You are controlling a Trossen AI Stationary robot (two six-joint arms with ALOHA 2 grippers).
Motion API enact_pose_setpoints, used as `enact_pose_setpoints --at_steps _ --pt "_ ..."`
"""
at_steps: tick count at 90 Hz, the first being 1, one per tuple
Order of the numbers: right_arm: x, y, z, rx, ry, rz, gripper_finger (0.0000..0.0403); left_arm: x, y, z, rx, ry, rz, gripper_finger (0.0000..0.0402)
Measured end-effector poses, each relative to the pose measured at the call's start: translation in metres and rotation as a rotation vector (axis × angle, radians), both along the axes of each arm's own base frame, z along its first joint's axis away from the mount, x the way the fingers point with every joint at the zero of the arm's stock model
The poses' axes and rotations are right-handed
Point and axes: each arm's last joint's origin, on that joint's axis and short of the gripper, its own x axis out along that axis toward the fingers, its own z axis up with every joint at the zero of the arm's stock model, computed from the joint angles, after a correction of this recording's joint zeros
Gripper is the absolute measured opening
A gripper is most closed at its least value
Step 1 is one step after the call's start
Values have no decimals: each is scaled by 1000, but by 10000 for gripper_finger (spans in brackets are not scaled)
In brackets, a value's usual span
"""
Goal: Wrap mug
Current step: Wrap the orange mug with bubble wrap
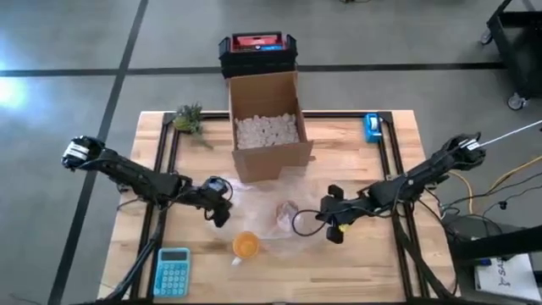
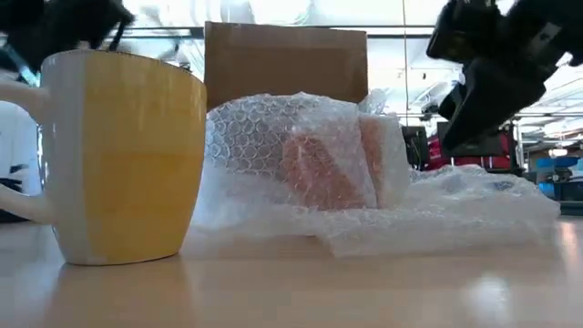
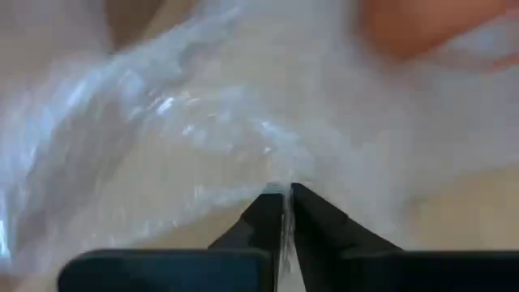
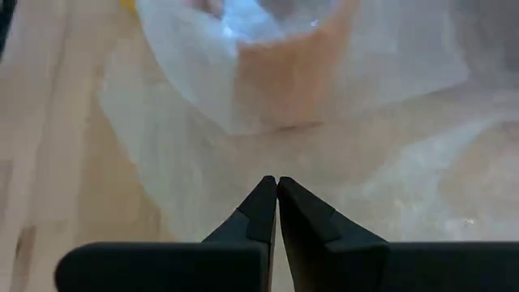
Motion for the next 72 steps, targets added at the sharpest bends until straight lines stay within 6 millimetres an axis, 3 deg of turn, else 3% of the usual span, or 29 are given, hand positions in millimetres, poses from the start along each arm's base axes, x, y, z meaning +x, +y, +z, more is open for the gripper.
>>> enact_pose_setpoints --at_steps 12,28,49,58,72 --pt "5 2 0 -22 -36 44 2 25 -5 39 77 -180 -56 2" --pt "9 1 -1 -69 -67 97 2 65 -10 66 170 -264 -96 1" --pt "18 2 -1 -93 -139 135 2 140 -29 62 249 -227 -192 0" --pt "20 1 0 -114 -130 150 2 169 -35 49 286 -174 -221 0" --pt "23 2 27 -137 -90 170 2 200 -39 25 312 -6 -241 0"
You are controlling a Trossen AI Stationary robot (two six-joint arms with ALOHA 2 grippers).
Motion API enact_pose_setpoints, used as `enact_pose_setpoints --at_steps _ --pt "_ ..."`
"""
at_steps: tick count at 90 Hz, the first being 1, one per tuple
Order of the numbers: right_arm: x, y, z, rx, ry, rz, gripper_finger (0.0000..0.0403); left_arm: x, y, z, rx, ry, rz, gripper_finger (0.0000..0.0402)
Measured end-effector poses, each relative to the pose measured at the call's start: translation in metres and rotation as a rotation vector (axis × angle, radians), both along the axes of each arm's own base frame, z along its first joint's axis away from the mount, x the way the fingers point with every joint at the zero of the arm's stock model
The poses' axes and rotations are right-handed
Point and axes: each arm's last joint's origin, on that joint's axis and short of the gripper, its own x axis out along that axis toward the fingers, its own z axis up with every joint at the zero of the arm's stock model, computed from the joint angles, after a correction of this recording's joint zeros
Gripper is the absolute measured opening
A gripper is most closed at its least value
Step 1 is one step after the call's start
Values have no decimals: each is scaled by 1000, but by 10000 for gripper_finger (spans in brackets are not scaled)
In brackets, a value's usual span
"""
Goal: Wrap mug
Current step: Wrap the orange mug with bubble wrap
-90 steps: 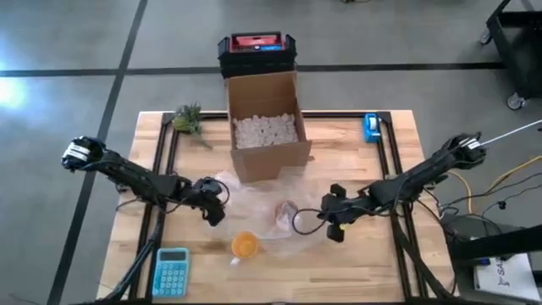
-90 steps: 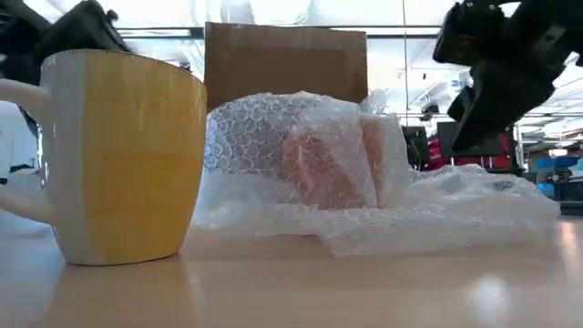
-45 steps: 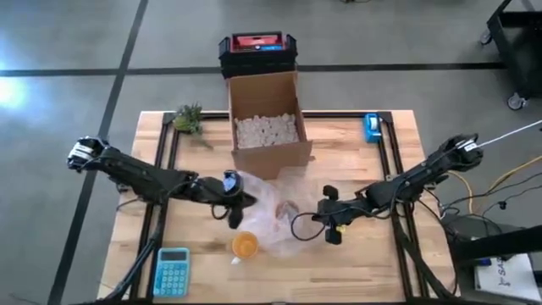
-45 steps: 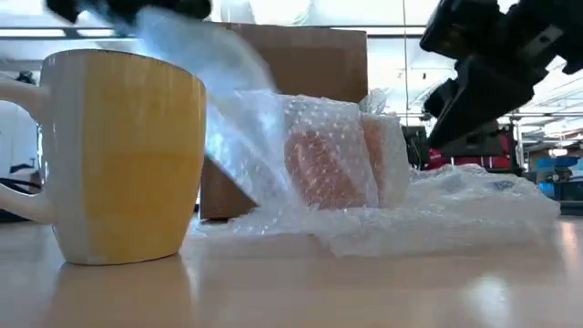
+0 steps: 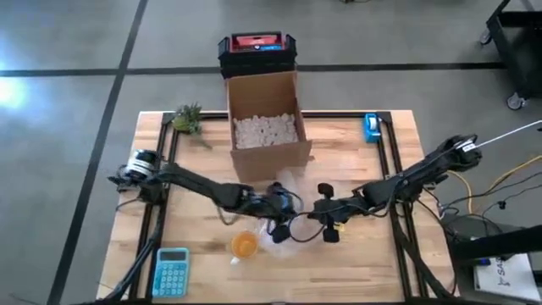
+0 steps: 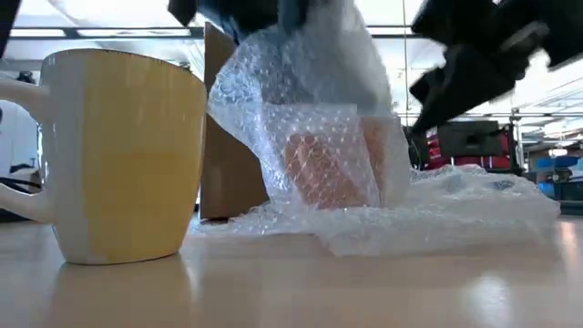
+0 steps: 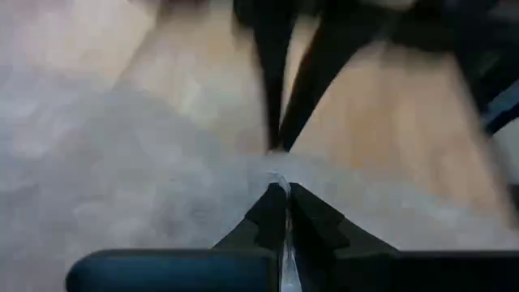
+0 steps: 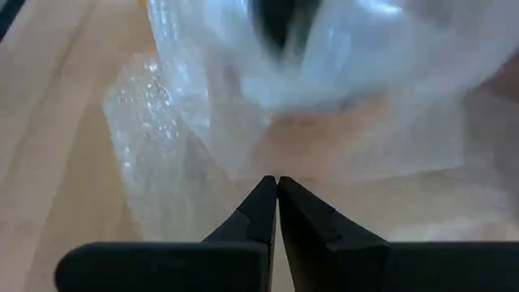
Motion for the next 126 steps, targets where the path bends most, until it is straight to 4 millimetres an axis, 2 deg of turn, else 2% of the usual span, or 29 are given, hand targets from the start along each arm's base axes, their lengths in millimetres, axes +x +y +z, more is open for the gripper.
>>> enact_pose_setpoints --at_steps 11,19,44,50,63,77,101,107,116,126 --pt "9 1 25 -28 -41 13 2 11 -1 -11 23 68 -1 0" --pt "18 -1 29 -64 -92 -7 2 15 -2 -13 33 64 -2 0" --pt "34 1 -12 -115 31 -3 2 9 0 -1 39 62 -2 0" --pt "39 2 -16 -126 33 -6 2 7 0 1 45 76 -5 0" --pt "47 3 -23 -142 61 -8 2 1 1 18 67 120 -19 5" --pt "47 3 -18 -136 49 -6 2 -10 4 51 73 160 -3 5" --pt "47 3 -19 -145 42 -16 2 -34 -15 76 51 157 -40 1" --pt "47 2 -19 -146 45 -16 2 -36 -25 74 48 152 -71 0" --pt "47 2 -19 -145 40 -17 2 -33 -34 61 46 121 -103 0" --pt "47 3 -19 -143 35 -17 2 -27 -30 44 38 50 -76 0"
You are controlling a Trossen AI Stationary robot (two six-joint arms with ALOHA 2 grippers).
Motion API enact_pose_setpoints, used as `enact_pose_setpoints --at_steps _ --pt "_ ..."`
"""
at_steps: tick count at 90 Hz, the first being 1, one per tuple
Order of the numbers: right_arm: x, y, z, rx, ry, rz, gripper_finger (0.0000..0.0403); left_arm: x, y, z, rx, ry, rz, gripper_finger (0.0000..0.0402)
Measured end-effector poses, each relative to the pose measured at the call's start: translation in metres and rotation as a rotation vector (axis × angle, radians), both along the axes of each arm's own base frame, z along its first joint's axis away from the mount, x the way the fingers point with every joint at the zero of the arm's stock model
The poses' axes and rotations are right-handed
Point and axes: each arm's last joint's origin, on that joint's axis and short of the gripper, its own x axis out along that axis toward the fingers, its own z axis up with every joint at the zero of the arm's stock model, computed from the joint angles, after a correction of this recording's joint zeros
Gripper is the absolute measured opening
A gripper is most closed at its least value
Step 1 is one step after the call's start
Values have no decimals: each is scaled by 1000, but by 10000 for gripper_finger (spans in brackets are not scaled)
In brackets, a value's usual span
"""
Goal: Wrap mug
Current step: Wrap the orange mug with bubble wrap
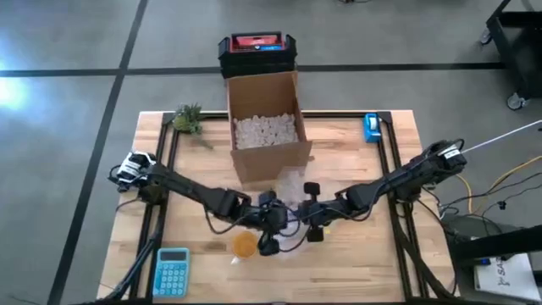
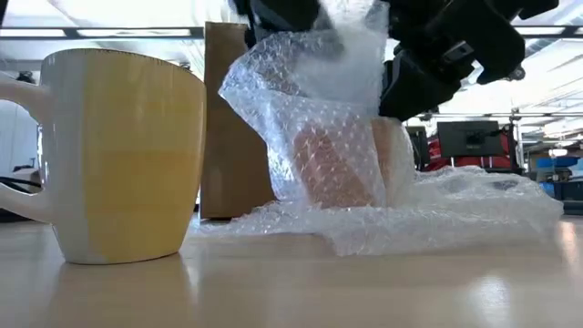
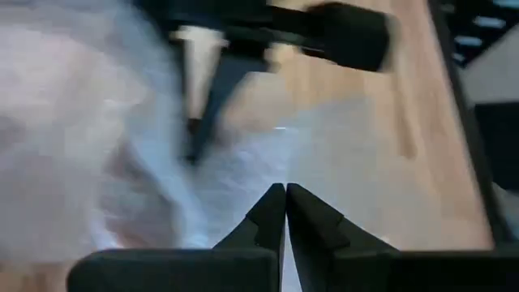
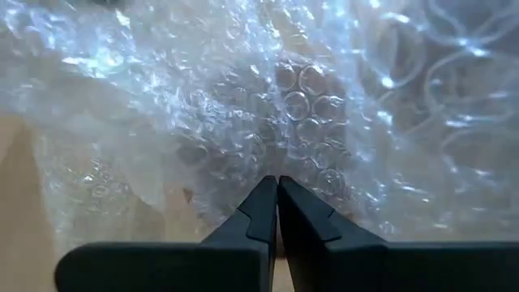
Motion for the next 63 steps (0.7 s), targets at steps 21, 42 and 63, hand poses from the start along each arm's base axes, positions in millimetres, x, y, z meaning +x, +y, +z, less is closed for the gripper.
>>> enact_pose_setpoints --at_steps 21,42,63 --pt "1 1 3 2 5 -1 2 7 21 -45 -29 -31 86 0" --pt "1 3 56 -37 85 23 2 5 26 -62 -66 -37 119 0" --pt "-5 -16 78 -337 108 -159 2 7 25 -58 -70 -72 92 0"
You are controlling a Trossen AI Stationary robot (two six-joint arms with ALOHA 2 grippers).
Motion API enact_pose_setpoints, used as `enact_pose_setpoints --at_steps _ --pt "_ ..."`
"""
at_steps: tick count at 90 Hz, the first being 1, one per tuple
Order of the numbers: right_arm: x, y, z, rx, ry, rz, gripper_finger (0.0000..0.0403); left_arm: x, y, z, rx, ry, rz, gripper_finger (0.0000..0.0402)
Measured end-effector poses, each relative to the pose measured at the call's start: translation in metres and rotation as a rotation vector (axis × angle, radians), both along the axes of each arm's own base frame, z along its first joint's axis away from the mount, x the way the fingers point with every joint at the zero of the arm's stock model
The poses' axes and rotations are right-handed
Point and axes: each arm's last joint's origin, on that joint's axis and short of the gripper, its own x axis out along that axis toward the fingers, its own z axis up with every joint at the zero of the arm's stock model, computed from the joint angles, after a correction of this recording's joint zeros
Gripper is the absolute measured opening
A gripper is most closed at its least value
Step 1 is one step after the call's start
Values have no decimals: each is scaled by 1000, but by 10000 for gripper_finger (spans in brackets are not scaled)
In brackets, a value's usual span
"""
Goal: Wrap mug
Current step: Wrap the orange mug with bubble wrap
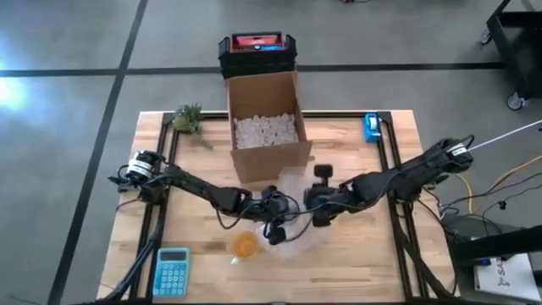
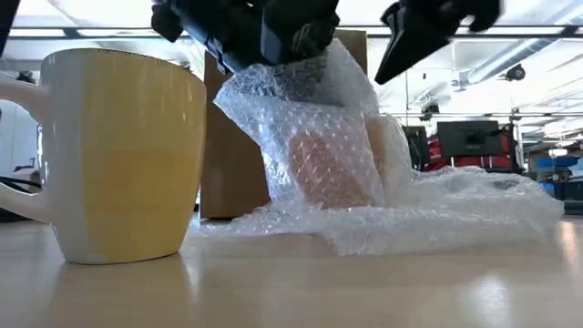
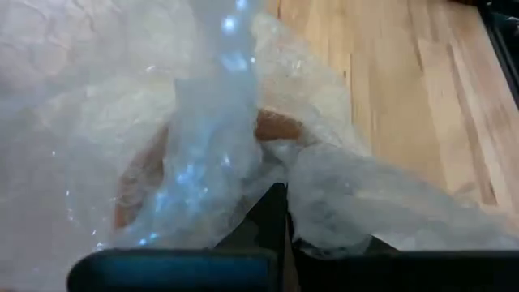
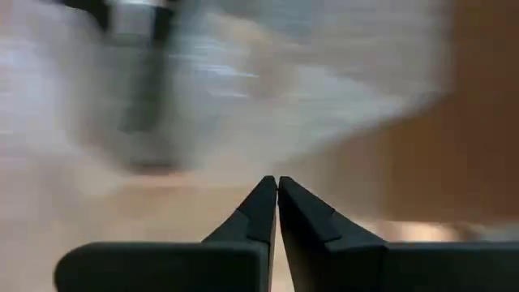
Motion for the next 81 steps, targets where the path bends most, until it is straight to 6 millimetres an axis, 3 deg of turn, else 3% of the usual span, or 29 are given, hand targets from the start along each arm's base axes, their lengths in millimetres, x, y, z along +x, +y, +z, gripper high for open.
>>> enact_pose_setpoints --at_steps 15,30,60,70,81 --pt "10 -6 -31 62 -81 71 2 1 0 1 -1 -6 -5 0" --pt "11 17 -34 272 -167 284 2 0 0 1 -1 -5 -4 0" --pt "16 21 -84 310 -45 210 2 2 -1 6 -4 13 -2 0" --pt "20 22 -89 302 -36 202 2 0 -1 19 -4 68 6 0" --pt "22 23 -86 309 -38 208 2 -6 -3 51 6 100 7 0"
